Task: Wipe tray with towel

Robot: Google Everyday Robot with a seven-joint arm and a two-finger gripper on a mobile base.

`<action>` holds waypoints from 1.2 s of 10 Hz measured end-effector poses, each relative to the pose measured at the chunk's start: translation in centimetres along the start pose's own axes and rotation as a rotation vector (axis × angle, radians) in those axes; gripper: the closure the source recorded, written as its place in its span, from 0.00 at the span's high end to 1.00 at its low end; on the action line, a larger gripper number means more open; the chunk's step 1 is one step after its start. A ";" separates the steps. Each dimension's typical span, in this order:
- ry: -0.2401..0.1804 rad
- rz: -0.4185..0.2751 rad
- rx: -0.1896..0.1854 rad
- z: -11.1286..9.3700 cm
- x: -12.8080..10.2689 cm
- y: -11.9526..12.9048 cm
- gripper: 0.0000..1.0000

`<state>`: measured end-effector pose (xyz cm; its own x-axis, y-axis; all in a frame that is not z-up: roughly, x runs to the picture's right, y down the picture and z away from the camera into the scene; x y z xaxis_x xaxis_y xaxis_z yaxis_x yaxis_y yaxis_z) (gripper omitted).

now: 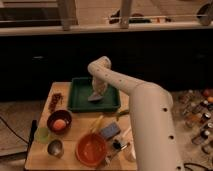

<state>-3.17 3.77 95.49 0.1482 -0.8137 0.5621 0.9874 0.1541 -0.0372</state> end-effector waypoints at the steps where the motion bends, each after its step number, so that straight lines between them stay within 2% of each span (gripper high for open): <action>1: -0.006 -0.029 0.005 0.1 -0.8 -0.3 0.00; 3: -0.025 -0.056 0.013 0.2 -2.5 0.0 0.00; 5: -0.044 -0.051 0.008 0.5 -3.2 1.2 0.00; 8: -0.059 0.008 -0.036 0.6 -2.9 6.0 0.00; 10: -0.049 0.061 -0.058 0.2 -2.3 7.8 0.00; 12: -0.011 0.102 -0.066 -0.3 -0.9 8.4 0.00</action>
<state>5.00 5.64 94.38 0.2473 -0.7894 0.5619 0.9689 0.1979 -0.1485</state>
